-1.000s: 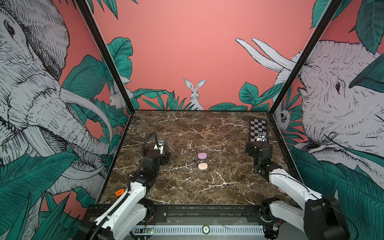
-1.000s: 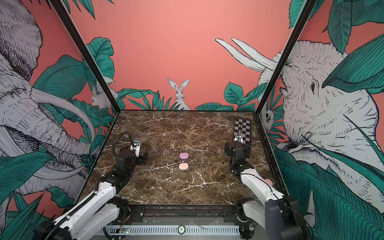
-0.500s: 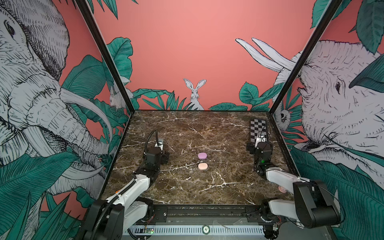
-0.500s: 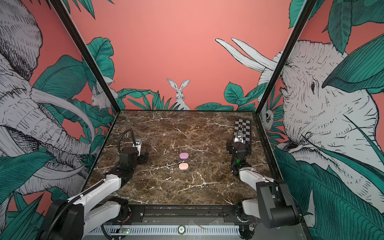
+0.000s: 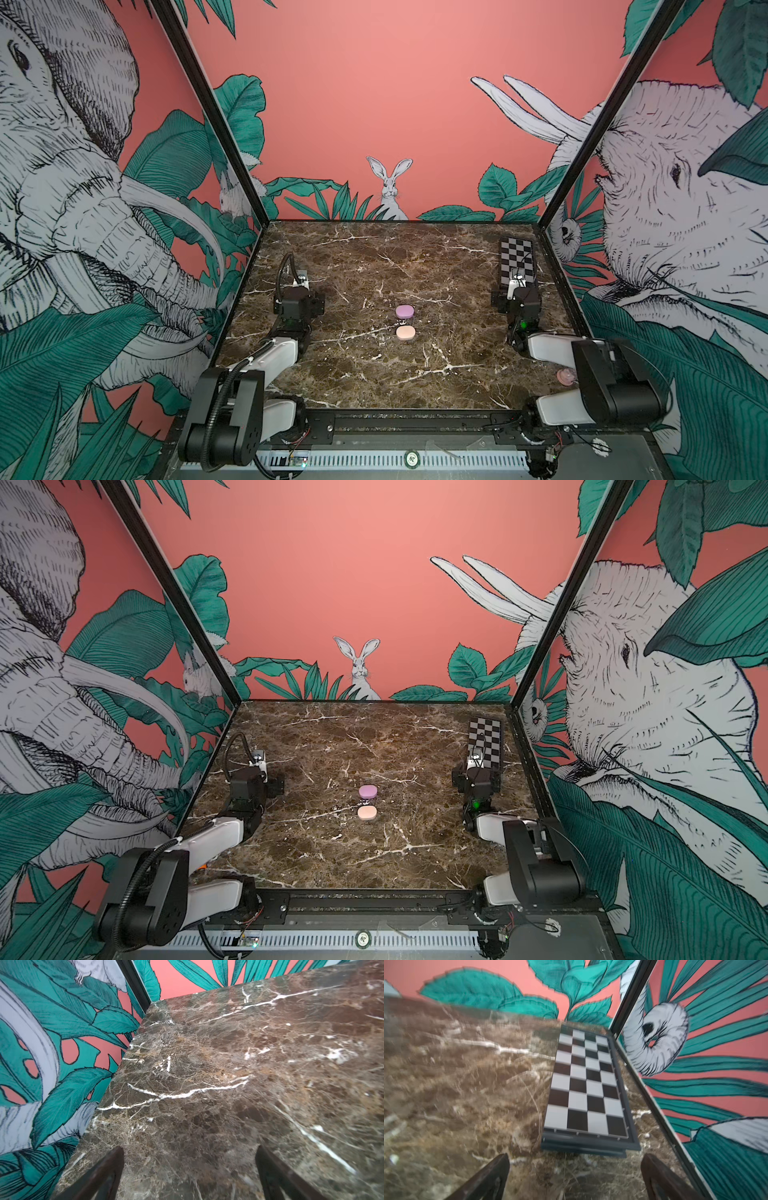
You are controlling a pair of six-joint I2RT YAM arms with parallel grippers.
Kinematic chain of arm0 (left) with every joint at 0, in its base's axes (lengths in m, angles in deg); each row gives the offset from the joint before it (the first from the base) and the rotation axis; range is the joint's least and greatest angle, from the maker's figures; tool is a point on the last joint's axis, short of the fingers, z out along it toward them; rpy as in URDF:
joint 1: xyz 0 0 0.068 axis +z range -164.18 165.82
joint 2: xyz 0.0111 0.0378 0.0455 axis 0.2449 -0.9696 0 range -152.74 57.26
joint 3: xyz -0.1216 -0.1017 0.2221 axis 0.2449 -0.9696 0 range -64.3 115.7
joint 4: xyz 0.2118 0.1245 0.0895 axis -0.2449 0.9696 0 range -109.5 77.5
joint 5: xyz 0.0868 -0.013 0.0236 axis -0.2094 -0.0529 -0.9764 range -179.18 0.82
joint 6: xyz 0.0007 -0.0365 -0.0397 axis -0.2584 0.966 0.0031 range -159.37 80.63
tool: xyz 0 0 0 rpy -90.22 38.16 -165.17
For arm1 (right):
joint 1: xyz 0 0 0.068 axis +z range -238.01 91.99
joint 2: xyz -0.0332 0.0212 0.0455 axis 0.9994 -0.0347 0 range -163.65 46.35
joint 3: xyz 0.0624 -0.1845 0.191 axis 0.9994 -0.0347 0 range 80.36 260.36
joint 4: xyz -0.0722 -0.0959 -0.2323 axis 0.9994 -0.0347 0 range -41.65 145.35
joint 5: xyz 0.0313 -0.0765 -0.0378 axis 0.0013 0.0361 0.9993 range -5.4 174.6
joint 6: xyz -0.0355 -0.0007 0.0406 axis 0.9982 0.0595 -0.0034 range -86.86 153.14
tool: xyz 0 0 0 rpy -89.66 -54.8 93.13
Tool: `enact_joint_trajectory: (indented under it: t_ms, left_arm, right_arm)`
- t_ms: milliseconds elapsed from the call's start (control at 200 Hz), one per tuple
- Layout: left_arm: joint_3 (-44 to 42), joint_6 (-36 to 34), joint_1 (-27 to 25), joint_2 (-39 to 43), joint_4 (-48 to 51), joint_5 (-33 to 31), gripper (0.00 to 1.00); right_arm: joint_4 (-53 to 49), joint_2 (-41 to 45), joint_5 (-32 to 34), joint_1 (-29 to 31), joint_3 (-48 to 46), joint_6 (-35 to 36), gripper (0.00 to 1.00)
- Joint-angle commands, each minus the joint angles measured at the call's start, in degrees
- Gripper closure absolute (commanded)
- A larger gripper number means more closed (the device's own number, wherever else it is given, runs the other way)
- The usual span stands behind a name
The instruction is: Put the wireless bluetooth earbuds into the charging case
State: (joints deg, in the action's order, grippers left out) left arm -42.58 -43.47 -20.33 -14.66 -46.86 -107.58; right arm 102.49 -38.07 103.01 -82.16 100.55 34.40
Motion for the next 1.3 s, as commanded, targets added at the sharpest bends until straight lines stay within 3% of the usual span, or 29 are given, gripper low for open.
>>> enact_joint_trajectory:
  t_ms: [0,55,120,190,450,1295]
  left_arm:
    - [1.71,1.98,1.18,-2.98,-6.81,3.95,0.01]
    - [1.92,1.67,1.56,-4.80,-8.73,4.80,0.01]
    - [2.35,1.03,2.15,-7.06,-11.06,5.84,0.01]
    - [3.26,0.06,2.46,-9.18,-12.58,6.71,0.01]
    - [1.61,-1.23,2.99,-16.86,-22.49,10.96,0.01]
    - [1.54,-1.59,2.90,-16.93,-22.89,11.00,0.01]
  right_arm:
    - [11.58,-5.12,0.17,-1.66,-0.35,-1.93,0.02]
    - [-0.13,-2.26,-2.72,-2.91,2.78,-3.35,0.02]
    - [6.33,-4.04,-4.18,-3.58,1.32,-2.96,0.02]
    - [1.80,-2.62,-4.09,-3.56,2.17,-3.44,0.02]
    - [2.89,-2.91,-3.56,-3.21,1.94,-3.05,0.02]
    - [2.89,-2.86,-3.50,-3.15,1.90,-2.99,0.02]
